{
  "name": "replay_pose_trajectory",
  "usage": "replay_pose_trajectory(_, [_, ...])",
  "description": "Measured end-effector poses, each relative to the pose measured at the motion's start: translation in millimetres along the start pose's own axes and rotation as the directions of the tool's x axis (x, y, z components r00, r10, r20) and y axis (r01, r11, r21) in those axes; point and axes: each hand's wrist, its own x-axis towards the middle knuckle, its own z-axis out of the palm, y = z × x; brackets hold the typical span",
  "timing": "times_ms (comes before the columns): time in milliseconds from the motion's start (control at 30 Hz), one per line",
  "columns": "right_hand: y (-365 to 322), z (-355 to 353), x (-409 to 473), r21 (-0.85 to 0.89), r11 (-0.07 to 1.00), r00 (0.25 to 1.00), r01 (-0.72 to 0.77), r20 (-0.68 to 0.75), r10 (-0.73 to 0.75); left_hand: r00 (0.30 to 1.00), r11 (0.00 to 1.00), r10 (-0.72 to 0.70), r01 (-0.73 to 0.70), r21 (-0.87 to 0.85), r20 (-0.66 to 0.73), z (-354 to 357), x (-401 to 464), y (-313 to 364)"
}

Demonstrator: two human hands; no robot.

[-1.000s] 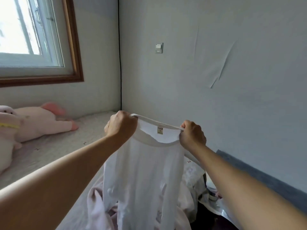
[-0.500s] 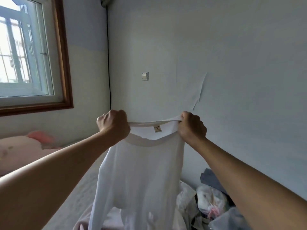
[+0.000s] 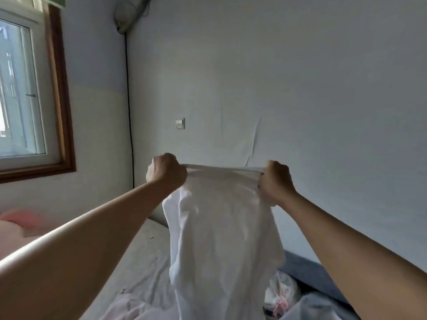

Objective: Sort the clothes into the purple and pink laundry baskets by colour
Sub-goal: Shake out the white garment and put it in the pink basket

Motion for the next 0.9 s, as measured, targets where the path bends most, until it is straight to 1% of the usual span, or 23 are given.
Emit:
replay_pose_trajectory(33, [5, 0, -2, -0.028, 0.999, 1.0, -0.018, 0.014, 0.018, 0.999, 1.0, 0.002, -0.002, 0.018, 0.034, 6, -3, -1])
replay_pose_trajectory(67, [8, -3, -2, -0.003, 0.999, 0.999, -0.037, -0.025, 0.037, 0.998, 1.0, -0.001, 0.0, 0.018, 0.055, 9, -6, 1])
replay_pose_trajectory(133, [13, -10, 2, 0.096, 0.993, 0.991, -0.075, -0.106, 0.085, 0.998, 0.998, 0.016, -0.02, 0.057, 0.062, 10, -8, 10])
replay_pose_trajectory(167, [15, -11, 4, 0.139, 0.983, 0.987, -0.116, -0.098, 0.13, 0.997, 0.995, 0.008, -0.016, 0.1, 0.079, 10, -8, 14])
replay_pose_trajectory(233, [19, -14, 3, 0.243, 0.945, 0.975, -0.219, 0.013, 0.222, 0.993, 0.991, -0.027, 0.011, 0.132, 0.117, 9, -10, 22])
replay_pose_trajectory(300, [24, -19, -2, 0.346, 0.889, 0.953, -0.301, 0.125, 0.275, 0.989, 0.995, -0.063, 0.051, 0.09, 0.136, 8, -12, 25])
replay_pose_trajectory(333, [25, -23, -5, 0.357, 0.877, 0.947, -0.321, 0.152, 0.284, 0.984, 0.996, -0.09, 0.085, 0.041, 0.151, 9, -11, 25])
replay_pose_trajectory(367, [28, -27, -6, 0.333, 0.888, 0.947, -0.317, 0.163, 0.277, 0.974, 0.991, -0.125, 0.133, -0.032, 0.187, 8, -10, 26])
replay_pose_trajectory(433, [34, -35, -7, 0.237, 0.938, 0.965, -0.255, 0.129, 0.23, 0.939, 0.953, -0.174, 0.237, -0.189, 0.298, 5, -13, 27])
replay_pose_trajectory(467, [38, -39, -8, 0.2, 0.955, 0.974, -0.217, 0.109, 0.198, 0.926, 0.929, -0.187, 0.276, -0.247, 0.329, 4, -13, 26])
replay_pose_trajectory(533, [44, -44, -7, 0.145, 0.977, 0.984, -0.157, 0.108, 0.142, 0.918, 0.911, -0.189, 0.297, -0.286, 0.349, 2, -13, 22])
replay_pose_trajectory(567, [48, -47, -7, 0.137, 0.979, 0.983, -0.151, 0.124, 0.134, 0.926, 0.926, -0.176, 0.271, -0.264, 0.334, 2, -14, 19])
replay_pose_trajectory(600, [50, -50, -6, 0.157, 0.976, 0.981, -0.15, 0.148, 0.127, 0.945, 0.958, -0.149, 0.212, -0.195, 0.292, 1, -13, 15])
replay_pose_trajectory(633, [53, -53, -5, 0.199, 0.967, 0.975, -0.156, 0.187, 0.119, 0.964, 0.989, -0.1, 0.123, -0.083, 0.247, 0, -11, 11])
replay_pose_trajectory(667, [55, -57, -5, 0.247, 0.956, 0.968, -0.159, 0.229, 0.102, 0.976, 0.999, -0.04, 0.034, 0.034, 0.215, -1, -9, 8])
replay_pose_trajectory(700, [57, -60, -5, 0.274, 0.949, 0.96, -0.153, 0.269, 0.077, 0.979, 0.993, 0.003, -0.027, 0.116, 0.205, -2, -6, 5])
replay_pose_trajectory(733, [58, -63, -5, 0.256, 0.959, 0.954, -0.121, 0.298, 0.041, 0.974, 0.989, 0.009, -0.043, 0.143, 0.227, -2, -3, 3])
replay_pose_trajectory(800, [62, -65, -6, 0.108, 0.994, 0.953, 0.0, 0.3, -0.032, 0.941, 0.992, -0.009, -0.035, 0.124, 0.338, -6, 4, 1])
replay_pose_trajectory(867, [65, -63, -6, -0.019, 0.995, 0.971, 0.098, 0.222, -0.091, 0.867, 0.994, 0.028, -0.075, 0.075, 0.498, -12, 9, -3])
replay_pose_trajectory(900, [67, -61, -6, -0.036, 0.993, 0.981, 0.109, 0.163, -0.102, 0.816, 0.99, 0.077, -0.13, 0.053, 0.573, -16, 10, -6])
